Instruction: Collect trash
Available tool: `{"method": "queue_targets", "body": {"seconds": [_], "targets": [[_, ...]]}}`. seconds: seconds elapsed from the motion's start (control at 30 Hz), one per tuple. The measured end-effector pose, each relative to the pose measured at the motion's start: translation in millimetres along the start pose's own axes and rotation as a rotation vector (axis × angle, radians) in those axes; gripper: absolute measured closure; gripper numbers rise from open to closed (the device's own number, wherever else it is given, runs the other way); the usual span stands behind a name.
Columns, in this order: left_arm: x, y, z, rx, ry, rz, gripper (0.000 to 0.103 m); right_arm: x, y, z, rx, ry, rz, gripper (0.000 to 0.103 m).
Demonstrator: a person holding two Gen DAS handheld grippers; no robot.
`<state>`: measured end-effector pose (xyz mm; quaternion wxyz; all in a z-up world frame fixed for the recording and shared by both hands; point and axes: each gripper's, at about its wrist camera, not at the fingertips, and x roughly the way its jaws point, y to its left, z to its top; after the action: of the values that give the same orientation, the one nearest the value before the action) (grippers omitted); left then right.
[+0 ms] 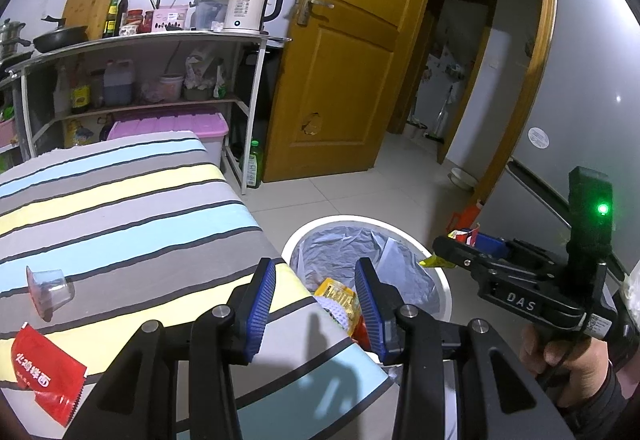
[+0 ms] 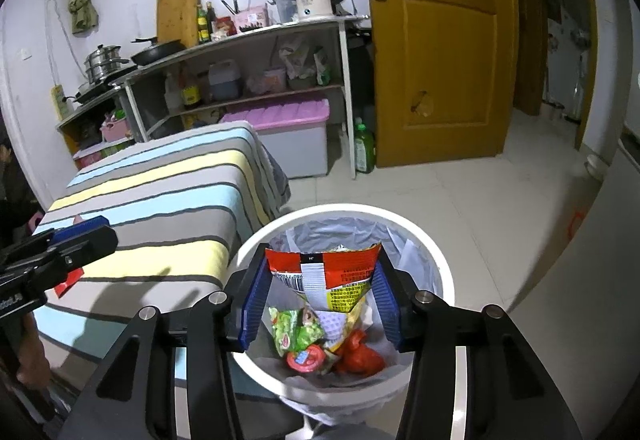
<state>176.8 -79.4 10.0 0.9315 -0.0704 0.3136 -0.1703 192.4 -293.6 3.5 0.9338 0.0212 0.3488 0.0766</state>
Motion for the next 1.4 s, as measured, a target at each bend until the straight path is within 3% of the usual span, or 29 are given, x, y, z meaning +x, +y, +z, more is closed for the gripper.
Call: {"method": "queue_targets", "body": {"seconds": [0.23, 0.27, 0.37, 0.5, 0.83, 1.17, 1.4], "targets": [[-2, 1, -2, -0.003, -0.002, 0.000, 0.062, -7, 2, -2, -0.002, -0.041, -0.010, 0.054], [-2, 1, -1, -0.004, -0.003, -0.001, 0.062, -7, 1, -2, 0.008, -0.036, -0.010, 0.066], [-3, 2, -2, -0.003, -0.005, 0.000, 0.062, -5, 0, -2, 0.010, -0.028, -0.015, 0.069], [-3, 4, -3, -0.006, -0.004, 0.001, 0.062, 1, 3, 0, -0.002, 0.009, 0.015, 0.063], [-3, 5, -2, -0.005, -0.006, 0.004, 0.062, 7, 5, 4, -0.001, 0.009, 0.008, 0.051], [-8, 9, -2, -0.008, -0.011, 0.008, 0.062, 1, 14, 5, -0.011, 0.010, 0.028, 0.051], [-29, 30, -6, -0.036, -0.031, 0.049, 0.062, -7, 31, 5, -0.043, 0.011, 0.057, 0.051]]}}
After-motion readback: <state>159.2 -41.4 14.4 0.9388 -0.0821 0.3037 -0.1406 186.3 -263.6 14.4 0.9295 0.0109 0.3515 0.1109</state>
